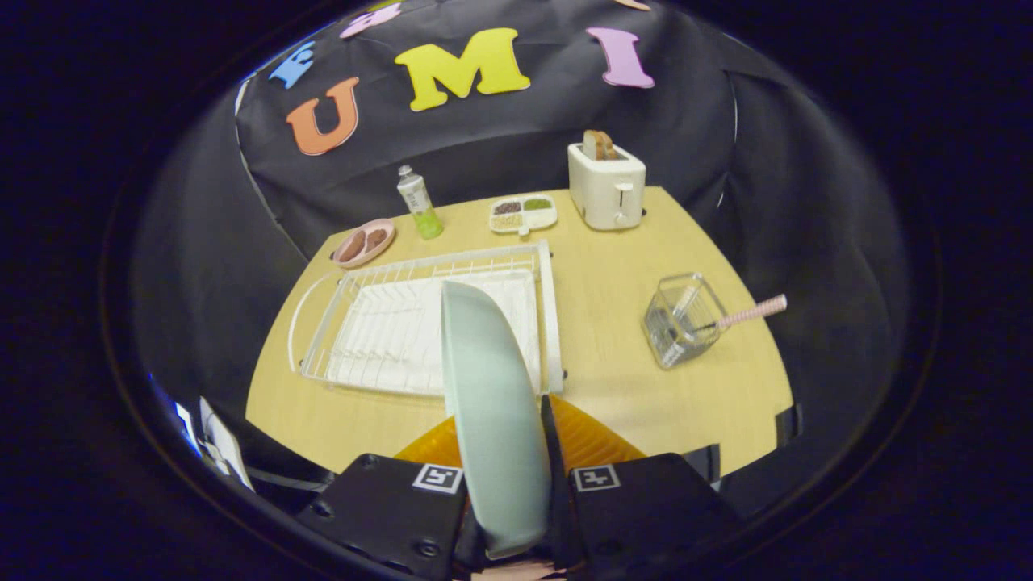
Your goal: Take the plate from the dish rack, then take the spoon from the basket and place it into the plate.
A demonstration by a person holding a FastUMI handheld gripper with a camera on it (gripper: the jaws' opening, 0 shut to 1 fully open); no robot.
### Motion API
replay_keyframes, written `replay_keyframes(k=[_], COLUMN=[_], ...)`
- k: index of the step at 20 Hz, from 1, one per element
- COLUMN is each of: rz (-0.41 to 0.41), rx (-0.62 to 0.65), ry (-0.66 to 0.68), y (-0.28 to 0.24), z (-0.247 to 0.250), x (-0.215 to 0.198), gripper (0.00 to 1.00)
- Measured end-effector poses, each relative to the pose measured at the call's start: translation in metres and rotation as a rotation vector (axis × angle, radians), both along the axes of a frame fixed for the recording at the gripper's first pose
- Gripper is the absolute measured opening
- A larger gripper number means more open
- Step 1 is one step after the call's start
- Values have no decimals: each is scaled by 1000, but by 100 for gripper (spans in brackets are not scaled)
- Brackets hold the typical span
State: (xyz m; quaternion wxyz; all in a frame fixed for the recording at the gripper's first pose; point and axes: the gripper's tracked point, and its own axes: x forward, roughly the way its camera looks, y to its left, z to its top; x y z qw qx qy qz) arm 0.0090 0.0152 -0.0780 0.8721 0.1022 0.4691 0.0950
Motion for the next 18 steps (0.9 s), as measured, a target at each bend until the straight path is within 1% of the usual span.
replay_keyframes(k=[2, 5, 7, 10, 12, 15, 18], rz=[-17, -64, -89, -99, -118, -129, -124], rx=[132, 274, 344, 466, 483, 472, 444], ry=[120, 242, 277, 336, 350, 345, 297], y=[2, 7, 16, 31, 32, 29, 21], z=[-42, -84, -101, -111, -119, -123, -118], x=[-24, -34, -31, -33, -28, -19, -11], gripper=[36, 35, 35, 36, 38, 57, 64])
